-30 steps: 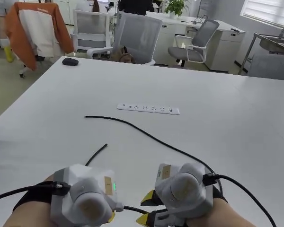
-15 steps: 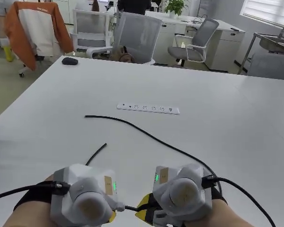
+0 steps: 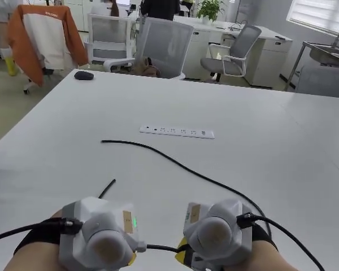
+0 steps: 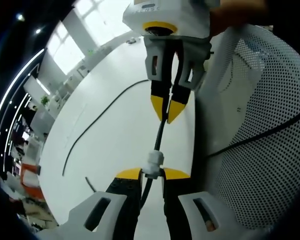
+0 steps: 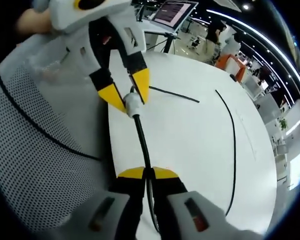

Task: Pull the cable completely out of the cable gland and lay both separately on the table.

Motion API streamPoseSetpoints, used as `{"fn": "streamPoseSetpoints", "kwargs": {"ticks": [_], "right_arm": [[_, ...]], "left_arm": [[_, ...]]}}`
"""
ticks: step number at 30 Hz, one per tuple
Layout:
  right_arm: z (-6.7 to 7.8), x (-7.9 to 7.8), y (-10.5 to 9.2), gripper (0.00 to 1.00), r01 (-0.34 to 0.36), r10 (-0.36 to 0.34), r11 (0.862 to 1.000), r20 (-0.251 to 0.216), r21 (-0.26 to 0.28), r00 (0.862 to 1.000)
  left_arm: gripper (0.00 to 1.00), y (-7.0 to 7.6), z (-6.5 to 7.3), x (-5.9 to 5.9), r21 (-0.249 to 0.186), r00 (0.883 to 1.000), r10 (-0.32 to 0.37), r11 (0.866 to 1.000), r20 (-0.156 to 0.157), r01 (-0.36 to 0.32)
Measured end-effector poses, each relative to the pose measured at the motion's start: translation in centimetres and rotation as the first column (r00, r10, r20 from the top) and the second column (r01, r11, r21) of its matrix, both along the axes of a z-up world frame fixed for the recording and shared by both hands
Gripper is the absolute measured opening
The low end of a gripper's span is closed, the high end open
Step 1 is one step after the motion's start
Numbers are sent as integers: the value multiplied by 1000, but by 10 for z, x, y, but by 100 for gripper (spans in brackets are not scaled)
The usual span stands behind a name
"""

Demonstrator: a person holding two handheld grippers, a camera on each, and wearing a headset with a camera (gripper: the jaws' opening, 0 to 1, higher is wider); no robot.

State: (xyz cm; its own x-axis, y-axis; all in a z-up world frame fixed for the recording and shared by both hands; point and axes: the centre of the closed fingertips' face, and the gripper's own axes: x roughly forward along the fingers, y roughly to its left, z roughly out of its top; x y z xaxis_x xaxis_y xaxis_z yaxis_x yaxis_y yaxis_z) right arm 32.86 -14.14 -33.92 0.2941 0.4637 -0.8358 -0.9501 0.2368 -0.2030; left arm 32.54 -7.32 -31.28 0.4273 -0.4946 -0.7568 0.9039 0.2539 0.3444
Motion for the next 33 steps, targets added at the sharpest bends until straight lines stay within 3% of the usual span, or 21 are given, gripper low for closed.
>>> {"fn": "streamPoseSetpoints", "kwargs": {"ticks": [9, 14, 17, 20, 23, 25, 27, 33], "right_arm": [[-10, 7, -20, 2, 77, -78, 994, -10, -78, 997], [-12, 7, -24, 3, 113, -117, 990, -35, -79, 993], [-12, 7, -23, 4, 111, -114, 991, -35, -77, 993], [-11, 6, -20, 10, 62, -62, 993, 0, -98, 998], [-9, -5, -3, 16, 11, -12, 1000, -49, -28, 999], [0, -12, 15, 19, 7, 2, 995, -100, 95, 995], [9, -14, 24, 17, -11, 26, 989, -96, 149, 995], [12, -20, 33, 14, -55, 71, 984, -89, 170, 993]], "left_arm": [[17, 1, -1, 0, -1, 1000, 0, 1000, -2, 0], [17, 1, 0, 0, -3, 1000, 4, 1000, -2, -4], [17, 1, 0, 0, -5, 1000, 6, 1000, -3, -6], [17, 1, 0, 0, -7, 1000, 7, 1000, -5, -7], [17, -1, -1, -1, -7, 1000, -2, 1000, -6, 2], [17, -2, -1, -2, -5, 1000, -7, 1000, -7, 7], [17, -4, -1, -3, -2, 1000, -20, 1000, -5, 20], [17, -7, 0, -4, -9, 999, -33, 999, 1, 33]]}}
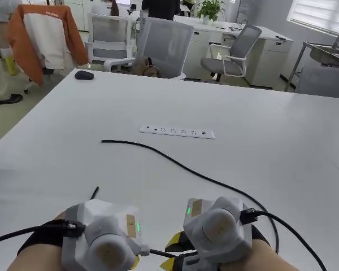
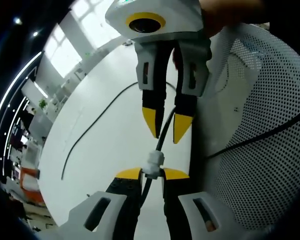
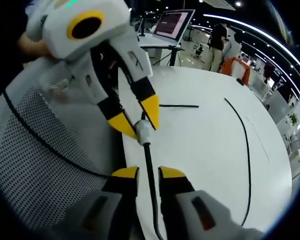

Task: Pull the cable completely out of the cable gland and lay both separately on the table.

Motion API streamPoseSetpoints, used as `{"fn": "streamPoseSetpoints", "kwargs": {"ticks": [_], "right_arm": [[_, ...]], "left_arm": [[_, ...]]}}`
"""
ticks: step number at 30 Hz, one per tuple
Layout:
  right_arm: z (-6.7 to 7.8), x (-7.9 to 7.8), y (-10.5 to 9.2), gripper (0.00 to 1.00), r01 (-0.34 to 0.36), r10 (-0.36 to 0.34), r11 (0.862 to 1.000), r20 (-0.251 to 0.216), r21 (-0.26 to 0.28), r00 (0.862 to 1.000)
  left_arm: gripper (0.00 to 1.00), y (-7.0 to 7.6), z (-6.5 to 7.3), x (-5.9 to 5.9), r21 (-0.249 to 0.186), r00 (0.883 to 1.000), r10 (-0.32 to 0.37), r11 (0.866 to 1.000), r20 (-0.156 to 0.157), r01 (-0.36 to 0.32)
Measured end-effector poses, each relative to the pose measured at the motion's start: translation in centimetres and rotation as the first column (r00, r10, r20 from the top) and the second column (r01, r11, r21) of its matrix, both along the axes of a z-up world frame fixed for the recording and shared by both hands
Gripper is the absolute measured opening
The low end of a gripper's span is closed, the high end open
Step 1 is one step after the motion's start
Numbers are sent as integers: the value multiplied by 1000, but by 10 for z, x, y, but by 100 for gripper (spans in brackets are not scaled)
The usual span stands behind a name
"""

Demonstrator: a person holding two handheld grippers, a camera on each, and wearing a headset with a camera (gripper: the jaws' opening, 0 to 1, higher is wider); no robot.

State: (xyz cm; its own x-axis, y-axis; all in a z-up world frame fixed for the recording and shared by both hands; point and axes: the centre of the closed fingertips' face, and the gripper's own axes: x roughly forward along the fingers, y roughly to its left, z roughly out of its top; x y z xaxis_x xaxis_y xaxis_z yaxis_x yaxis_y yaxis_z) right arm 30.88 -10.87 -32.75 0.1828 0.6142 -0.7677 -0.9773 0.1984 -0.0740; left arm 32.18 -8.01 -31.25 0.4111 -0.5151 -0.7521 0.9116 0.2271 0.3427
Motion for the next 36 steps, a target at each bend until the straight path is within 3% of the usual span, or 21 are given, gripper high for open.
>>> {"fn": "streamPoseSetpoints", "kwargs": {"ticks": [6, 13, 16, 21, 30, 36], "right_arm": [[-5, 2, -7, 2, -18, 21, 998, 40, -62, 999], [-5, 4, -8, 2, -2, 6, 998, 55, -66, 998], [-12, 7, -17, 2, 4, 4, 992, 64, -123, 998], [-20, 10, -29, 2, 45, -38, 984, 46, -173, 998], [-35, 16, -61, 3, 140, -138, 943, 26, -302, 990], [-37, 17, -70, 4, 175, -182, 931, 9, -320, 983]], "left_arm": [[17, -3, 1, -1, -11, 1000, -12, 1000, 0, 12], [17, -3, 3, 0, -19, 1000, -5, 1000, 2, 5], [17, -1, 2, 1, -12, 1000, 4, 1000, 2, -4], [17, 1, 2, 3, -12, 1000, 13, 1000, 5, -13], [17, 3, 1, 4, -8, 1000, 24, 1000, 4, -24], [17, 2, 1, 5, -9, 1000, 26, 1000, 3, -26]]}}
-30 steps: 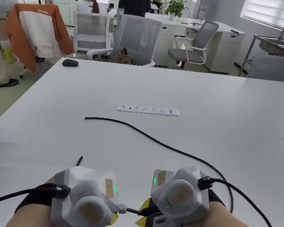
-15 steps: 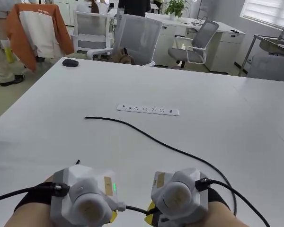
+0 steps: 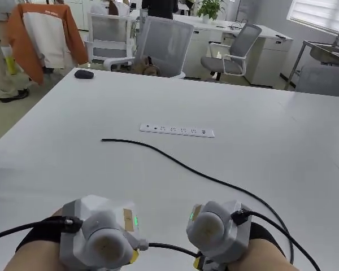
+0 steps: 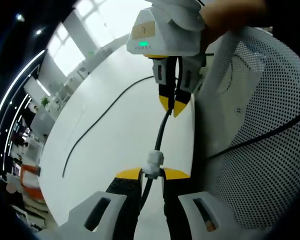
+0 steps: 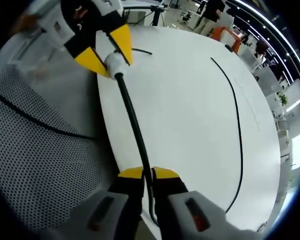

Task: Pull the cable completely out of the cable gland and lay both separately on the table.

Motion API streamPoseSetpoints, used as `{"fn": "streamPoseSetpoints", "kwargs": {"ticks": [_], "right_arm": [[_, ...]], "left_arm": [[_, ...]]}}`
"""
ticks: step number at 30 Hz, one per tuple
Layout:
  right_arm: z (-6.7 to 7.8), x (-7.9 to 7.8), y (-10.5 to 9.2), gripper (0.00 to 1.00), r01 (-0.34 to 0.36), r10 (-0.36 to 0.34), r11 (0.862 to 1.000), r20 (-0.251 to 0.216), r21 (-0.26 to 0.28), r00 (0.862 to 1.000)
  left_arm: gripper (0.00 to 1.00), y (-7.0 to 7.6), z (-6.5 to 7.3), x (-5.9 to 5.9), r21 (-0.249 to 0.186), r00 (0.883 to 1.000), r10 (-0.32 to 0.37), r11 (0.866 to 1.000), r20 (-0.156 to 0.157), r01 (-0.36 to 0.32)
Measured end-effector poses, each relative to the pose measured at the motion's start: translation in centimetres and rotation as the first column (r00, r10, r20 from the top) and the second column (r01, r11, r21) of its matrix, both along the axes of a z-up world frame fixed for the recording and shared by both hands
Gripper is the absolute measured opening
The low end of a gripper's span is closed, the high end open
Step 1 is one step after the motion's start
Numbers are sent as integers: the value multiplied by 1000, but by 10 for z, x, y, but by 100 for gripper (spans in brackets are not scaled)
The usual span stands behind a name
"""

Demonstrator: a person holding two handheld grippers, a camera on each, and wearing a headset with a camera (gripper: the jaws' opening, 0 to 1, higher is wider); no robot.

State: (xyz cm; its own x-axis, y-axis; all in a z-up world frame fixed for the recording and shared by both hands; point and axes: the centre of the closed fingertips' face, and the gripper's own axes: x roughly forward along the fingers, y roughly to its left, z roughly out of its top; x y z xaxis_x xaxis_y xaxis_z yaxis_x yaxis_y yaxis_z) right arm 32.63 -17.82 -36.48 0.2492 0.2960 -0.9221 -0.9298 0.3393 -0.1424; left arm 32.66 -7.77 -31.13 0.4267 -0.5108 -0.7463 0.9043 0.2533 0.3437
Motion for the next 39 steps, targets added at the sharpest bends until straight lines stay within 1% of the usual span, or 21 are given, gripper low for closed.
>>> {"fn": "streamPoseSetpoints", "kwargs": {"ticks": [2, 3, 4, 5, 6, 9, 10, 11, 13, 15, 17, 19, 21, 24, 27, 30, 31, 33, 34, 35, 39], "right_arm": [[-2, -2, 0, 6, -9, 9, 1000, -8, -10, 1000], [-2, -2, 0, 11, -8, 8, 1000, -8, -10, 1000], [-1, -2, 3, 15, 17, -16, 1000, -22, 17, 1000], [1, -3, 9, 17, 35, -33, 997, -42, 67, 999], [3, -3, 12, 17, 40, -36, 995, -47, 94, 998], [11, -5, 26, 18, 31, -22, 984, -53, 173, 998], [14, -6, 31, 18, 14, -4, 980, -51, 196, 999], [16, -8, 35, 18, -7, 16, 979, -44, 204, 999], [20, -9, 42, 18, -64, 67, 975, -7, 211, 998], [24, -10, 50, 19, -108, 106, 968, 19, 228, 994], [30, -13, 59, 19, -151, 145, 955, 45, 256, 988], [34, -17, 65, 17, -175, 167, 944, 52, 278, 985], [35, -19, 68, 11, -185, 179, 938, 49, 293, 983], [31, -17, 63, 3, -178, 173, 945, 44, 274, 984], [30, -16, 61, 3, -153, 151, 949, 31, 276, 988], [30, -15, 61, 3, -155, 149, 952, 46, 265, 988], [28, -15, 60, 3, -158, 151, 954, 46, 254, 987], [25, -14, 57, 2, -160, 153, 960, 47, 228, 987], [22, -13, 53, 2, -157, 151, 966, 47, 203, 987], [22, -12, 52, 2, -157, 150, 968, 47, 197, 988], [15, -7, 39, 2, -120, 115, 983, 40, 142, 993]], "left_arm": [[17, 0, 0, 0, 5, 1000, 0, 1000, 1, 0], [17, 1, -1, 0, 7, 1000, 1, 1000, -1, -1], [17, 0, -1, 0, 5, 1000, 1, 1000, -4, 0], [17, 0, -1, -1, 6, 1000, -1, 1000, -3, 1], [17, 0, -1, -1, 8, 1000, -2, 1000, -3, 2], [17, 0, -2, -1, 9, 1000, -3, 1000, -5, 3], [17, 0, -2, -1, 10, 1000, -5, 1000, -4, 5], [17, 0, -2, -1, 10, 1000, -5, 1000, -4, 5], [17, 0, -2, -2, 10, 1000, -6, 1000, -6, 6], [17, 0, -2, -2, 11, 1000, -7, 1000, -7, 7], [17, 0, -2, -3, 10, 1000, -9, 1000, -5, 9], [17, 0, -2, -3, 10, 1000, -13, 1000, -5, 13], [17, 0, -2, -4, 11, 1000, -14, 1000, -6, 14], [17, -1, -3, -5, 9, 1000, -19, 1000, -9, 19], [17, -2, -2, -5, 7, 1000, -23, 1000, -6, 23], [17, -2, -2, -6, 5, 1000, -22, 1000, -7, 22], [17, -2, -2, -6, 4, 1000, -21, 1000, -8, 21], [17, 0, -3, -5, 16, 1000, -19, 1000, -4, 19], [17, 1, -3, -5, 16, 1000, -17, 1000, -6, 17], [17, 1, -3, -5, 13, 1000, -13, 1000, -9, 13], [17, 2, -2, -5, 14, 1000, -10, 1000, -6, 10]]}}
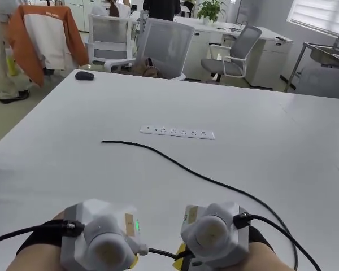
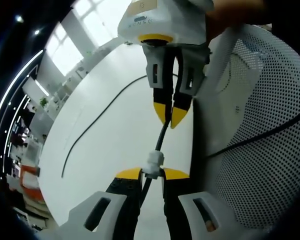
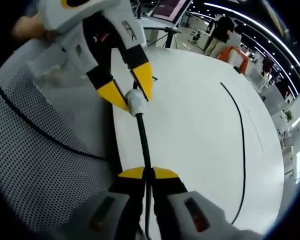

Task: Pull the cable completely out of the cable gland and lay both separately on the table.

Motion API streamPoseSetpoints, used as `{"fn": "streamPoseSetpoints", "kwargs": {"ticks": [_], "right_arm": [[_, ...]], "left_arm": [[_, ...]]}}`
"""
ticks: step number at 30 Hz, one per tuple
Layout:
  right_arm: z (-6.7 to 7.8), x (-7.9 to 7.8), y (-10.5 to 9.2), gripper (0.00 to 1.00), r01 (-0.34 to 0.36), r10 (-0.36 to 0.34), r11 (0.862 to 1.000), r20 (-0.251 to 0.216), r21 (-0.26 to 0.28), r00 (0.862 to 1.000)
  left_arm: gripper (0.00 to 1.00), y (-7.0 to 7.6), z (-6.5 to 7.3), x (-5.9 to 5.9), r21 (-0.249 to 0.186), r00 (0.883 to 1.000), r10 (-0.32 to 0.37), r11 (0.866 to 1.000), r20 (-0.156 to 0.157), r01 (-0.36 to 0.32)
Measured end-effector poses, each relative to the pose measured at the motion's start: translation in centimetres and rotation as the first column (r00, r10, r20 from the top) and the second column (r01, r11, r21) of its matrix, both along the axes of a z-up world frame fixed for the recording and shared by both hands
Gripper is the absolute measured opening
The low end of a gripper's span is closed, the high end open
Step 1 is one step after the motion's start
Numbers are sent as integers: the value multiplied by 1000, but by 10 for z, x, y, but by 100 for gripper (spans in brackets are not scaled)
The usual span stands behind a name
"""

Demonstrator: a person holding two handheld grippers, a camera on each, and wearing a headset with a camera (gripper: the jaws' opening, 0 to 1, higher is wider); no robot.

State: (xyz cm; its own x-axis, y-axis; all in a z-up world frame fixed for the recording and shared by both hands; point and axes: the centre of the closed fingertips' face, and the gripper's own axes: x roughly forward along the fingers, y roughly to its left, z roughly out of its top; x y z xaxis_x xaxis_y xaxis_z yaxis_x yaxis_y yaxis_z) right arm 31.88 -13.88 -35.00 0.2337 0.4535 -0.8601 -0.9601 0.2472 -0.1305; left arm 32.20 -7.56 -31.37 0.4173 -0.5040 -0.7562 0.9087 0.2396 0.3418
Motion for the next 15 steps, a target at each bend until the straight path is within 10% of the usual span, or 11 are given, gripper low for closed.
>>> {"fn": "streamPoseSetpoints", "kwargs": {"ticks": [15], "right_arm": [[-11, 7, -30, 3, 106, -109, 989, -16, -107, 994]], "left_arm": [[17, 0, 1, 0, -3, 1000, 3, 1000, 0, -3]]}}
